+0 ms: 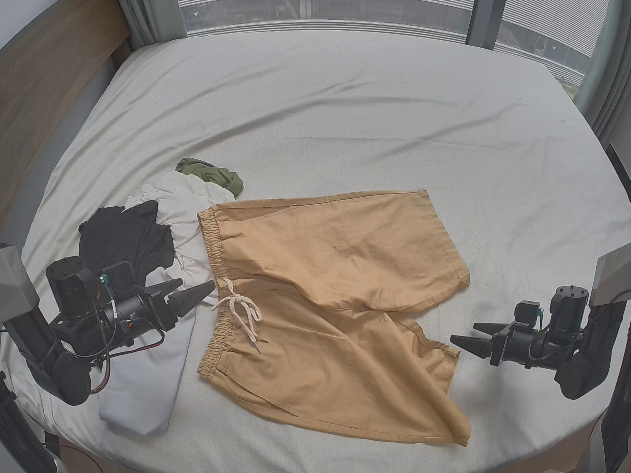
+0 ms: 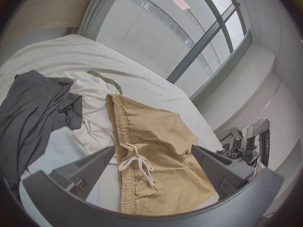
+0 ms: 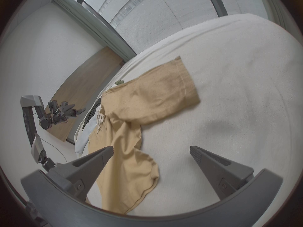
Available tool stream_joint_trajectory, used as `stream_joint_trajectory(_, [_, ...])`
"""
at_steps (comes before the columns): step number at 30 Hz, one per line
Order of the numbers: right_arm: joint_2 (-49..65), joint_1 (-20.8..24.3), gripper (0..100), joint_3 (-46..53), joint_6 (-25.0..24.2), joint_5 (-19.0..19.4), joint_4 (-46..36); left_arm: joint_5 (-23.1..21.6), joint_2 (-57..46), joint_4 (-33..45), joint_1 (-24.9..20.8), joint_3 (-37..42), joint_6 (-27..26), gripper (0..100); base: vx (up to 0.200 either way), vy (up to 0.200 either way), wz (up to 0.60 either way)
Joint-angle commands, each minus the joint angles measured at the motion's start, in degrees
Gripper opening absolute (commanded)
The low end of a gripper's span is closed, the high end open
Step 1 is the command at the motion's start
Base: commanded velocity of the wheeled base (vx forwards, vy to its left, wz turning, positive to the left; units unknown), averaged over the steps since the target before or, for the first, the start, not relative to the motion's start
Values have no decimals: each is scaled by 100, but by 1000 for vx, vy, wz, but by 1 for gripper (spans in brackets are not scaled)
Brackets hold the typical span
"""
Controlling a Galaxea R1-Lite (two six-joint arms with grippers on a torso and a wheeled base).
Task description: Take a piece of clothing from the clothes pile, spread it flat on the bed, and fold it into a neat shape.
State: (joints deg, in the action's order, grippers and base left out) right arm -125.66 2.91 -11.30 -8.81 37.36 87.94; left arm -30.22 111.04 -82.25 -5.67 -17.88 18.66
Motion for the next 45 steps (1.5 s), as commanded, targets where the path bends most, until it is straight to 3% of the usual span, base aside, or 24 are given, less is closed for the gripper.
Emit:
stream_joint_trajectory(1, [-213,122,100,84,-6,8,4,-1,172,-37,-31,22,-3,100,0,0,0])
stream_joint_trajectory(11, [-398,174,100,75,-6,8,12,7,480,-643,-75,162,32,100,0,0,0])
stream_joint_trajectory(36, [-538,359,100,14,-24,-27,12,7,480,-643,-127,215,6,100,0,0,0])
stream_joint_trajectory(37, [-556,368,0,14,-24,-27,12,7,480,-652,-127,215,6,100,0,0,0])
stream_joint_trajectory(45, [-705,385,0,-74,-24,-36,12,7,471,-652,-127,215,-3,100,0,0,0])
